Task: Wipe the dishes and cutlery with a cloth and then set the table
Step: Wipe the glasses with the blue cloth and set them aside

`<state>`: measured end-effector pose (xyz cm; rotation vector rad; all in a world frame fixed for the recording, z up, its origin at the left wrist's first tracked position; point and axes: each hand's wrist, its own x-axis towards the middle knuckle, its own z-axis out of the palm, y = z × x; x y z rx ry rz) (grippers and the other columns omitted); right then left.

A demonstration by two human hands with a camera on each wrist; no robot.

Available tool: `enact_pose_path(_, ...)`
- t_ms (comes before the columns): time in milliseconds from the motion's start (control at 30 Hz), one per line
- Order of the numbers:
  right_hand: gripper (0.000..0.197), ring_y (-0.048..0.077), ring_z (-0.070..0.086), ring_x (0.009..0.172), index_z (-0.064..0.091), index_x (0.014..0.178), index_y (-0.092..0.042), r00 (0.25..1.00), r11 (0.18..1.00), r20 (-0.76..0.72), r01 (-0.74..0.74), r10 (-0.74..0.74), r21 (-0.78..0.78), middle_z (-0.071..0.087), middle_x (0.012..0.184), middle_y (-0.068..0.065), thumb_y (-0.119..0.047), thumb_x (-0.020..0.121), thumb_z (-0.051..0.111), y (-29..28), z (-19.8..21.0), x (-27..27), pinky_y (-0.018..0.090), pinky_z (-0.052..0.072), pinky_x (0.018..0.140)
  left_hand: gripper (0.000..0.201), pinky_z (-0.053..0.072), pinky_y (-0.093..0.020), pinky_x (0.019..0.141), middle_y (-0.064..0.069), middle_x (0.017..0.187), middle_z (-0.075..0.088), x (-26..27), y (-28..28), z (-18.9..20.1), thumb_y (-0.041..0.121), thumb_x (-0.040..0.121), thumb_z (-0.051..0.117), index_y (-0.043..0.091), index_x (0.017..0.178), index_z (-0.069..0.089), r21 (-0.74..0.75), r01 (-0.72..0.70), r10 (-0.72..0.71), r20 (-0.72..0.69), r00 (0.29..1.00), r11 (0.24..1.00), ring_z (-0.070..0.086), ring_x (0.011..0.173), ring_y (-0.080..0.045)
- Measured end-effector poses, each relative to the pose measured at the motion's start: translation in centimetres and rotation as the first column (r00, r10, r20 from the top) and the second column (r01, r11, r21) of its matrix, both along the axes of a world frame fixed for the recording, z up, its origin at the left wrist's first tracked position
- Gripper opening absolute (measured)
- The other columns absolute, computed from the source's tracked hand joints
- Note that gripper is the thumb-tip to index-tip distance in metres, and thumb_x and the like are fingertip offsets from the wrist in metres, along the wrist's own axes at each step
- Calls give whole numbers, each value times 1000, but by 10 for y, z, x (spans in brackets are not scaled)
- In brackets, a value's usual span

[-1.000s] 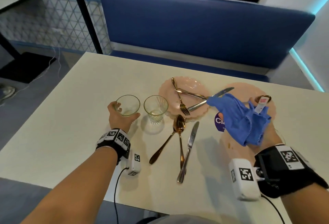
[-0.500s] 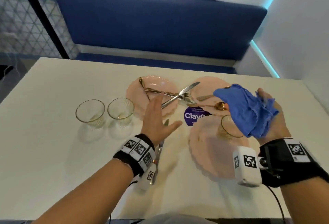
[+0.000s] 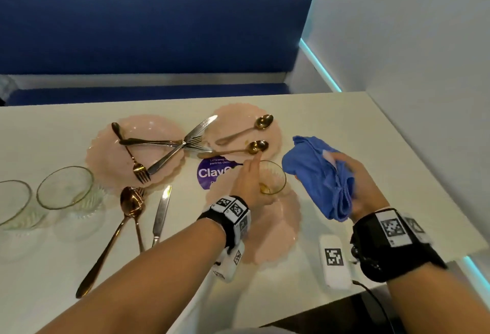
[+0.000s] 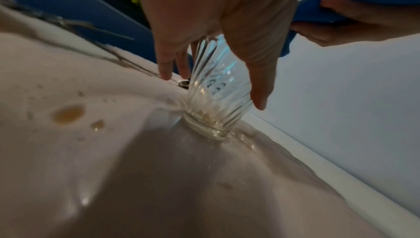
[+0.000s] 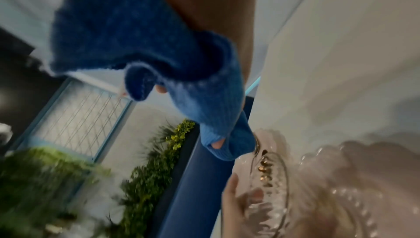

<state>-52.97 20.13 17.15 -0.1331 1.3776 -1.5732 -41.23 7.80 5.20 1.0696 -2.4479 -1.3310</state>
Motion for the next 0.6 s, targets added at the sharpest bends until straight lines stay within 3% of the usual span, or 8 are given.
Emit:
enact_pose_path(67, 20, 16, 69, 74, 63, 105, -15, 996, 996, -65, -71, 67, -53, 71, 88, 4, -20, 92, 49, -1, -8, -3, 24, 57, 62, 113, 37, -24, 96, -8, 141, 35, 1, -1, 1, 19, 61, 84, 20, 147, 12, 100, 2, 8, -102, 995, 995, 39, 130, -21)
enact_pose_path(133, 24, 16, 65, 85, 58, 112, -20, 909, 983, -380, -183, 175, 14, 67, 99, 2, -13, 89, 57, -5, -15, -3, 22, 55, 67, 118, 45, -20, 84, -5, 132, 42, 3, -4, 12, 15, 59, 85, 28, 147, 9, 215, 56, -13, -196, 980, 975, 48, 120, -18)
enact_pose_path(233, 54, 0, 57, 102, 51, 123, -23, 389, 831, -786, -489, 481, 267, 59, 115, -7, -26, 75, 75, -11, -20, 1, 14, 47, 89, 130, 44, -22, 97, 0, 141, 38, 11, -16, 36, 24, 49, 86, 31, 147, 1, 294, 196, -75, -376, 924, 935, 45, 126, -12)
enact_pose_path(300, 72, 0, 54, 104, 51, 127, -21, 54, 658, -804, -608, 592, 444, 57, 118, -10, -33, 64, 83, -17, -20, 1, 13, 43, 90, 129, 38, -30, 108, -6, 146, 36, 21, -26, 47, 27, 44, 82, 32, 146, 2, 346, 230, -67, -423, 904, 909, 41, 132, -16)
enact_pose_path(333, 74, 3, 54, 100, 52, 126, -20, -47, 604, -788, -615, 613, 507, 59, 114, -10, -32, 61, 84, -22, -16, 3, 11, 43, 85, 125, 40, -33, 106, -9, 142, 42, 27, -29, 51, 25, 44, 80, 33, 145, 7, 402, 229, -33, -439, 898, 886, 46, 129, -19)
enact_pose_path(400, 63, 10, 56, 87, 58, 117, -18, -160, 573, -773, -584, 614, 576, 63, 100, -5, -24, 61, 84, -32, -6, 9, 11, 42, 71, 116, 46, -33, 100, -7, 131, 50, 38, -32, 55, 18, 43, 78, 33, 141, 18, 511, 226, 65, -490, 869, 829, 55, 119, -20)
enact_pose_path(500, 45, 10, 54, 79, 63, 105, -14, -298, 532, -768, -580, 566, 617, 67, 96, 0, -25, 66, 82, -49, 7, 20, 17, 42, 68, 108, 52, -29, 89, 0, 127, 53, 51, -29, 52, 11, 39, 81, 33, 133, 34, 647, 231, 232, -548, 804, 727, 61, 107, -14)
enact_pose_path(600, 25, 10, 56, 64, 66, 83, -8, -261, 502, -785, -647, 562, 574, 70, 79, 5, -26, 71, 79, -61, 13, 39, 17, 43, 60, 108, 56, -28, 83, 0, 120, 60, 68, -31, 51, 30, 34, 93, 33, 129, 41, 736, 242, 359, -555, 750, 632, 65, 100, -15)
